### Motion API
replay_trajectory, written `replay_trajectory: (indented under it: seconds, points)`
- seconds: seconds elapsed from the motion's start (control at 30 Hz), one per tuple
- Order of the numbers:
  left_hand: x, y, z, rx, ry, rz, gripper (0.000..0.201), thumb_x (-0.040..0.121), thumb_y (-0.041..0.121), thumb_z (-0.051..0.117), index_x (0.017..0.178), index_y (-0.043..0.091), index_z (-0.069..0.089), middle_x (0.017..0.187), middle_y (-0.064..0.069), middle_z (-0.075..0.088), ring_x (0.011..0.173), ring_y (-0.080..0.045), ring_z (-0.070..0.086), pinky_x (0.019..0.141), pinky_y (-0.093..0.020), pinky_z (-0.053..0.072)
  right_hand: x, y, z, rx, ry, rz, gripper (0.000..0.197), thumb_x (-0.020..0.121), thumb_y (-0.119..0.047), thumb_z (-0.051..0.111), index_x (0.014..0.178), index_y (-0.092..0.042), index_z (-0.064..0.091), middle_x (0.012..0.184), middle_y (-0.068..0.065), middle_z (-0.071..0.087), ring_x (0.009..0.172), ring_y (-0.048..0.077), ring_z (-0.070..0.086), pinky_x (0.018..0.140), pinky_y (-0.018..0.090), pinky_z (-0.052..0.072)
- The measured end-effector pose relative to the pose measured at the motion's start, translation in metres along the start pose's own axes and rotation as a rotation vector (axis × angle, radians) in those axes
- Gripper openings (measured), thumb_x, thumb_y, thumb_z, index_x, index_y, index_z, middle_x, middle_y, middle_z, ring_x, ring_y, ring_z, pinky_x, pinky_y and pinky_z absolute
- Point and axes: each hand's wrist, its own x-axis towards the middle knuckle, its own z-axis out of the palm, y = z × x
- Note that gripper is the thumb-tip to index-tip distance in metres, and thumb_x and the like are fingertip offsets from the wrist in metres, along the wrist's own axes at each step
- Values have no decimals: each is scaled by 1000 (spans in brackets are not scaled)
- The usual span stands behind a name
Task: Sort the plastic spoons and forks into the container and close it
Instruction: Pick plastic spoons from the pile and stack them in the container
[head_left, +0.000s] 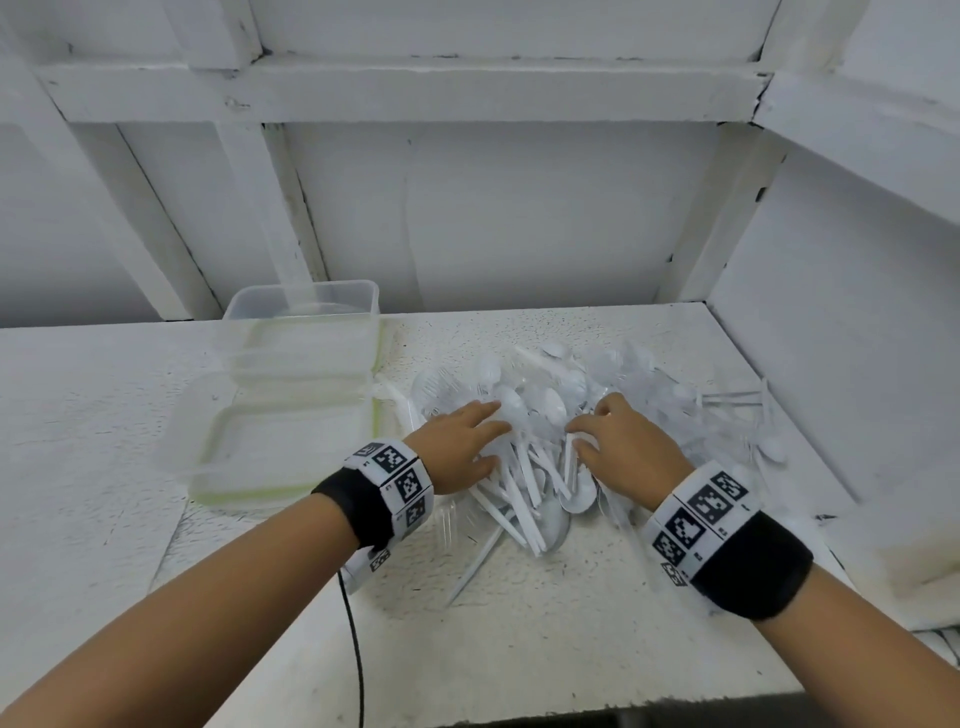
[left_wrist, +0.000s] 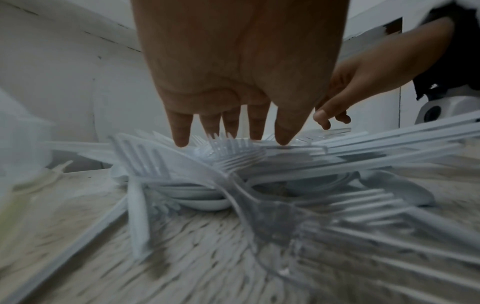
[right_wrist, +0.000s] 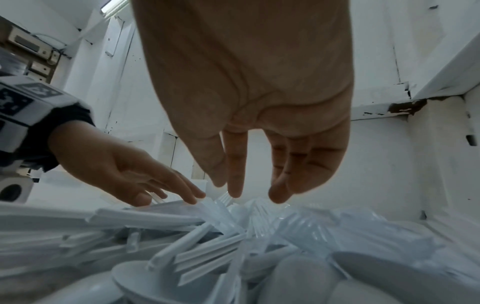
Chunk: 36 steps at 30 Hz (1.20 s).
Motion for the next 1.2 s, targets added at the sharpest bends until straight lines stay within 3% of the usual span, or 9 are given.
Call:
replay_trajectory:
  seconds: [0.2, 0.33, 0.43, 0.57, 0.67, 0.77, 0.93, 1.03, 1.2]
  points:
    - [-8, -4, -3, -144, 89, 8, 45, 98, 29, 41, 142, 20, 35, 155, -5, 18, 141, -21, 22, 114, -35, 24, -16, -20, 2, 46, -68, -161, 23, 95, -31, 48, 106, -16, 61, 101, 2, 56, 88, 17, 56, 74, 26, 43]
    - [-24, -9, -7, -258, 272, 2, 28, 96, 21, 46, 119, 11, 58, 121, -10, 51, 111, -23, 49, 98, -27, 37, -27, -46, 15, 147, -218, -172, 30, 90, -37, 56, 110, -16, 51, 87, 6, 65, 79, 21, 62, 75, 33, 50]
    - [-36, -6, -9, -277, 194, -26, 24, 97, 20, 43, 108, 8, 61, 106, -7, 56, 88, -13, 49, 84, -21, 40, -26, -53, 24, 180, -226, -124, 36, 89, -27, 61, 118, -13, 46, 91, 9, 65, 82, 23, 62, 75, 33, 50]
    - [-43, -2, -4, -259, 115, -17, 26, 98, 23, 41, 108, 8, 60, 102, -6, 59, 81, -11, 47, 74, -17, 33, -22, -52, 17, 231, -226, -58, 32, 90, -20, 59, 119, -9, 51, 96, 9, 65, 74, 15, 56, 68, 23, 44]
    - [-45, 0, -2, -273, 111, -13, 24, 97, 22, 42, 110, 11, 59, 103, -6, 59, 81, -10, 48, 74, -18, 36, -20, -47, 2, 351, -244, 25, 24, 89, -21, 62, 109, -9, 61, 81, -1, 62, 59, 8, 56, 56, 13, 43]
    - [-44, 6, -2, -259, 65, 35, 26, 95, 23, 47, 118, 18, 59, 104, -4, 58, 84, -10, 50, 81, -24, 43, -19, -40, -14, 384, -314, 42, 19, 90, -12, 55, 101, -5, 69, 69, 5, 66, 51, 7, 55, 53, 14, 47]
    - [-40, 18, 3, -74, -81, 80, 37, 93, 27, 50, 130, 24, 53, 114, -6, 50, 108, -20, 49, 81, -27, 41, -21, -35, -28, 280, -349, 46, 23, 89, -5, 47, 101, -4, 67, 63, -7, 59, 41, -3, 54, 49, 12, 42]
    - [-41, 19, 4, -14, -60, 98, 32, 95, 27, 48, 126, 24, 55, 116, -5, 51, 110, -19, 49, 75, -24, 34, -22, -32, -25, 245, -351, 67, 29, 89, -3, 44, 111, -9, 63, 75, -4, 60, 52, 1, 55, 54, 16, 47]
    - [-48, 10, 3, -28, -65, 103, 25, 94, 25, 47, 115, 22, 61, 111, -3, 56, 100, -20, 55, 79, -28, 43, -25, -30, -20, 121, -394, 68, 29, 93, -6, 39, 112, -11, 61, 80, -7, 51, 63, 5, 45, 52, 15, 34]
